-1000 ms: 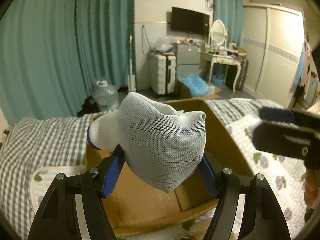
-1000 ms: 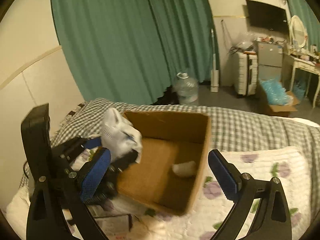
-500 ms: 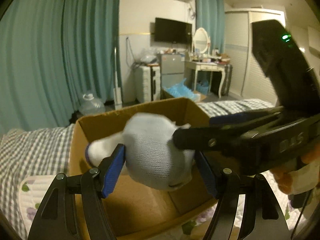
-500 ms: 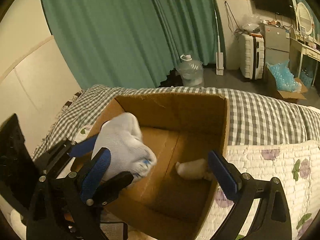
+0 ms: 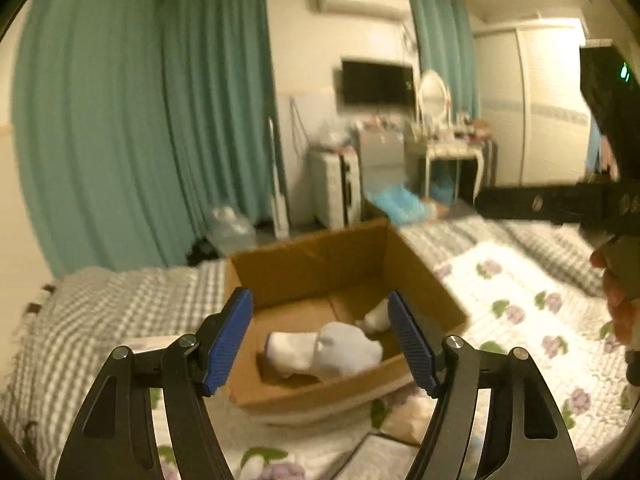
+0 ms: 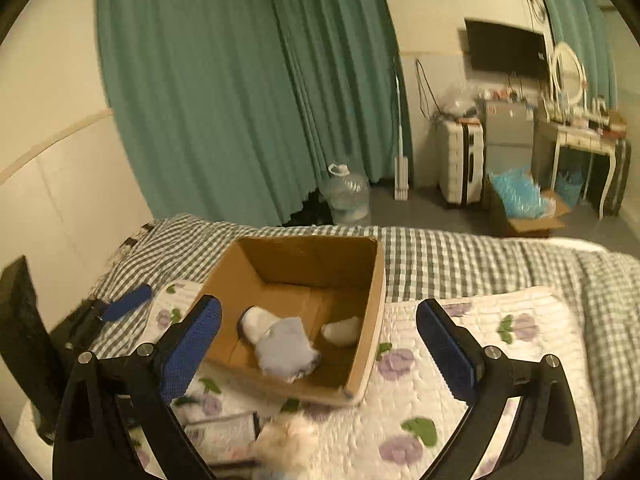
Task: Organize soft objects
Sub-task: 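Carry both items over the cardboard box and open both tools to drop them, then grasp the tissue-paper pack with the left tool while the right tool grasps the blue Vinda pack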
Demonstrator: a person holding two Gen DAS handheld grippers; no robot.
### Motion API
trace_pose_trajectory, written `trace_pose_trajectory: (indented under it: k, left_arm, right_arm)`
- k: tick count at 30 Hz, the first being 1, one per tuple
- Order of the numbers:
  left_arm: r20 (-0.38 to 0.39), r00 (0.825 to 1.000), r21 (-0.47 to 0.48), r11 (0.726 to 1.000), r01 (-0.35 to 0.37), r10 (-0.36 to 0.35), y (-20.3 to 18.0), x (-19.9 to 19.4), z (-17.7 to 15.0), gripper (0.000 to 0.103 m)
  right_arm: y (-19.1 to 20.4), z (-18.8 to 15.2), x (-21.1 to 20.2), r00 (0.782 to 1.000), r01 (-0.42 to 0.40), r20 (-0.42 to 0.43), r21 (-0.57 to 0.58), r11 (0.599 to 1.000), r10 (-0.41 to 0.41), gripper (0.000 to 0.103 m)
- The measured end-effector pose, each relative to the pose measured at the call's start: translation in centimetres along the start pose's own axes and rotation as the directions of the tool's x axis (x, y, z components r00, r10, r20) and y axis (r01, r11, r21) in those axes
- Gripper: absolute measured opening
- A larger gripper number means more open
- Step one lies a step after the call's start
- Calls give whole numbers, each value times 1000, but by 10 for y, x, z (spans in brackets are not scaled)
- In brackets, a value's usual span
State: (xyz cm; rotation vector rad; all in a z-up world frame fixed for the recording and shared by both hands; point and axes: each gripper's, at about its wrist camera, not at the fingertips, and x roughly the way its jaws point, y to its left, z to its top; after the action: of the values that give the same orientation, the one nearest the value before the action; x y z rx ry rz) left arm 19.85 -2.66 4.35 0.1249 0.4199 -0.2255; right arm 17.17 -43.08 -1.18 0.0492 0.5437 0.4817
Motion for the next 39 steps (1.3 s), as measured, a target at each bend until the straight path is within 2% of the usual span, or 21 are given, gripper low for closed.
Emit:
trace_pose_trajectory:
  k: [2,6,8,10,13,15,18,23,27,28,31,33,35,39]
  left_arm:
    - [57,998,-16,1000,-2,3,-4,-36,-2,87]
    - [162,986,-78,997,-18,30,-9,-95,-12,87]
    - [178,983,-103,994,-21,39,-10,-112,-18,87]
    - [170,982,-125,991,-56,77,-10,-121,-27,87]
    - [129,986,-154,985,-81,101,-7,-123,-45,87]
    - [85,991,-188,979,-83,100,0,-118,-62,87]
    - [2,994,-230,967,-106,110,10,-105,-90,87]
    - [-145,986,-245,962,-122,88,14,-77,-131,87]
    - [-205,978,-229,969,-95,47,3,-65,-146,87]
    - [-216,976,-222,971,-88,39,0,-63,-149,87]
    - [-246,969,-216,975,-50,-5,-8,-58,-155,87]
    - [-261,964,-228,974,-22,-40,-8,-53,-158,87]
    - [-270,962,-223,975,-10,-51,-10,-51,-158,87]
    - [-278,958,-224,975,9,-73,-14,-43,-160,87]
  right_arm:
    - [12,-7,-17,1000,14,3,-37,999,-14,99]
    - [28,-37,-45,998,52,-14,-94,994,-53,101]
    - [33,-53,-50,997,66,-35,-118,991,-71,101]
    - [39,-77,-52,994,79,-65,-142,987,-89,101]
    - [42,-109,-49,989,87,-103,-155,984,-104,101]
    - [42,-128,-42,986,96,-121,-145,985,-113,101]
    - [40,-153,-20,973,97,-194,-137,986,-123,101]
    - [42,-174,16,954,82,-275,-153,985,-123,101]
    - [35,-186,35,935,46,-346,-113,993,-82,100]
    - [35,-188,37,932,39,-355,-110,993,-76,99]
    - [36,-191,41,926,14,-373,-102,995,-51,77]
    - [36,-190,38,928,10,-369,-92,996,-43,57]
    - [35,-187,34,933,9,-357,-80,997,-37,52]
    - [32,-181,26,944,22,-327,-68,997,-43,52]
